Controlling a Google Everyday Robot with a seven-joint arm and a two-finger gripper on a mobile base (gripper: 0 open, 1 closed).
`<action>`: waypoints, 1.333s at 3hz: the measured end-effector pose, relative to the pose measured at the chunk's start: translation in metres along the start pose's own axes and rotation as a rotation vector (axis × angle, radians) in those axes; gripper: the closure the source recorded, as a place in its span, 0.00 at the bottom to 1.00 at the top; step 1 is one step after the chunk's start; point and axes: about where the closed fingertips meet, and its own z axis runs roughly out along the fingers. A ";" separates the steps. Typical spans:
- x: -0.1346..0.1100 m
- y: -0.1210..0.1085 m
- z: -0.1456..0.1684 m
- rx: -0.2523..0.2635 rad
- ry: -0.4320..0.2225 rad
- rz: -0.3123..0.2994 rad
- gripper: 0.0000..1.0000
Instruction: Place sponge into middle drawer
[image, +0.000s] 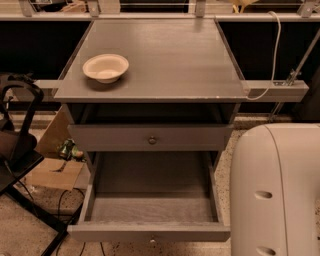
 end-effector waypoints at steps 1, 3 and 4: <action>0.000 0.000 0.000 0.000 0.000 0.000 1.00; 0.018 -0.007 -0.057 0.003 0.041 -0.029 1.00; 0.036 -0.006 -0.104 -0.012 0.049 -0.071 1.00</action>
Offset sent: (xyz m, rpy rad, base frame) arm -0.0422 -0.0227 0.0178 -0.0354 0.0161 -0.0166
